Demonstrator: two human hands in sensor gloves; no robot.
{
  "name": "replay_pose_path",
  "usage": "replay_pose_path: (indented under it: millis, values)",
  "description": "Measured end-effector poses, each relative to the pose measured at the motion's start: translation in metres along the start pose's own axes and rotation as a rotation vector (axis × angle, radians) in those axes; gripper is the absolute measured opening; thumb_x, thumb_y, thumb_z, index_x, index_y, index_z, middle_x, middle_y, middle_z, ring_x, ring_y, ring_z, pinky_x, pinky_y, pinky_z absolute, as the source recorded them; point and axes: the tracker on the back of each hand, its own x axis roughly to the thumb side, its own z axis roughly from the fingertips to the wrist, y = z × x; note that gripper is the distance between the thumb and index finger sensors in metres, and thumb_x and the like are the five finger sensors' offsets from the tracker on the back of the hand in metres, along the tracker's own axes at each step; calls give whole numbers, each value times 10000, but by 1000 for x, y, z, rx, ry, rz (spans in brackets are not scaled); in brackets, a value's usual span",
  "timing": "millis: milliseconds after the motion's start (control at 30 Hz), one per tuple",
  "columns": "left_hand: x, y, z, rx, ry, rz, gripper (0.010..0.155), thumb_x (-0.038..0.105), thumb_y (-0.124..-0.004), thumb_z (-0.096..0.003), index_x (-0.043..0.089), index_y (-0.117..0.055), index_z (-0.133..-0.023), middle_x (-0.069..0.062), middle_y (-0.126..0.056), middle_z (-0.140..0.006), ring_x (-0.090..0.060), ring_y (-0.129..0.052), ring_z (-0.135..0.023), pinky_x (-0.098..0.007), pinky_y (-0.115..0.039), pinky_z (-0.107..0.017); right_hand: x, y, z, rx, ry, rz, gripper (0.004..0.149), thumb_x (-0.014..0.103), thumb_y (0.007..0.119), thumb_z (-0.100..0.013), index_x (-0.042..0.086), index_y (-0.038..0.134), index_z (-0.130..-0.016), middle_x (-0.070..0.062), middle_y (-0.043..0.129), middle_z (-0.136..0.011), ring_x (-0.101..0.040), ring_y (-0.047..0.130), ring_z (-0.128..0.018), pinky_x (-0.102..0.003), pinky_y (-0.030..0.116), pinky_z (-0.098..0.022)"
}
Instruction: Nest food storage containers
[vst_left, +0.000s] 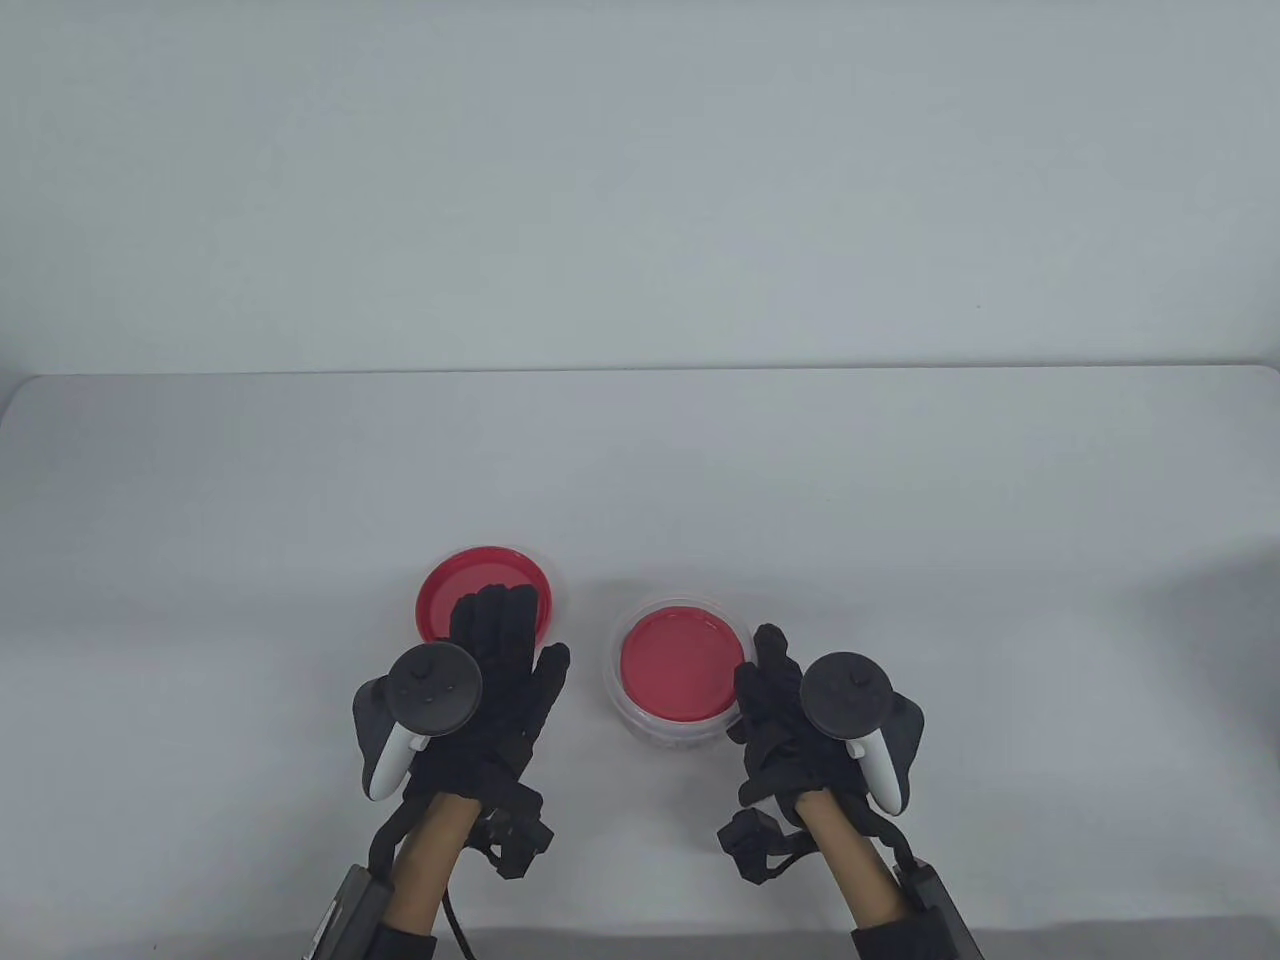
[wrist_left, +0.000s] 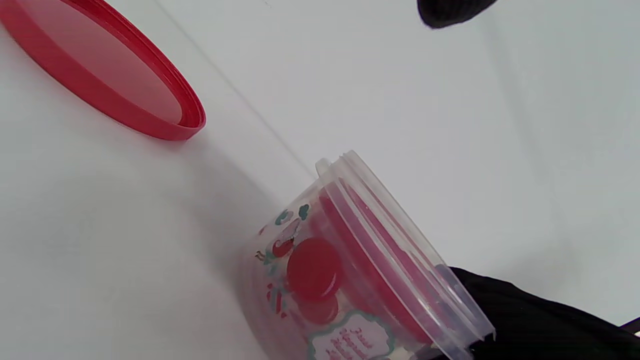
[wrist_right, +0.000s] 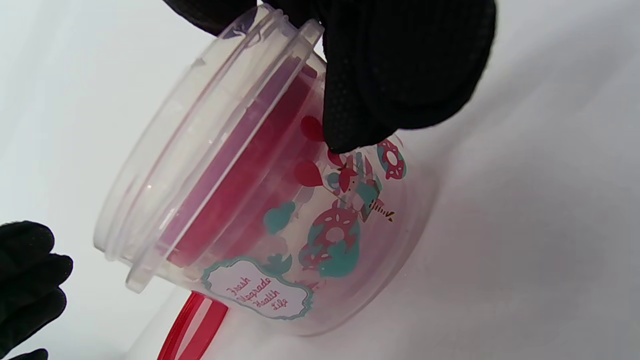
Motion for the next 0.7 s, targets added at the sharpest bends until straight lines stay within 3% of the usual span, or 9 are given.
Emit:
replay_pose_path:
  millis: [233, 367, 500, 600, 700]
  values:
    - [26, -4, 5, 3, -97, -136, 712, 573, -444, -652, 323, -70, -1203, -65, 5, -1261, -363, 89, -1126, -607, 43, -727, -1, -1, -2, 39, 7, -27, 603, 322, 550, -656, 28, 312, -1126, -310, 507, -1067, -344, 885, -567, -359, 821, -333]
    - [32, 9, 0, 34, -44, -157, 717, 577, -450, -650, 325, -74, -1206, -62, -1, -1265, -361, 84, -1131, -610, 42, -729, 0, -3, -3, 55, 12, -23, 606, 322, 555, -655, 30, 309, -1126, -308, 505, -1069, -347, 881, -574, -363, 819, -338]
    - [43, 42, -16, 52, 63, -132, 720, 584, -463, -640, 372, -53, -1193, -9, 46, -1262, -311, 137, -1137, -581, 92, -739, 2, -3, -5, 67, 14, -11, 609, 316, 557, -655, 25, 301, -1125, -312, 502, -1068, -347, 879, -577, -364, 818, -341]
    - [53, 76, -38, 77, 169, -120, 722, 598, -465, -631, 425, -21, -1174, 57, 98, -1252, -246, 191, -1137, -533, 150, -745, 2, -3, -6, 84, 19, -33, 608, 316, 555, -657, 30, 296, -1127, -312, 493, -1071, -352, 877, -578, -366, 817, -344]
    - [49, 96, -63, 137, 248, -103, 722, 608, -473, -626, 445, -38, -1180, 90, 99, -1258, -216, 203, -1144, -506, 176, -751, 2, -2, -6, 85, 15, -34, 609, 319, 551, -657, 33, 290, -1127, -312, 490, -1072, -353, 877, -576, -365, 817, -345]
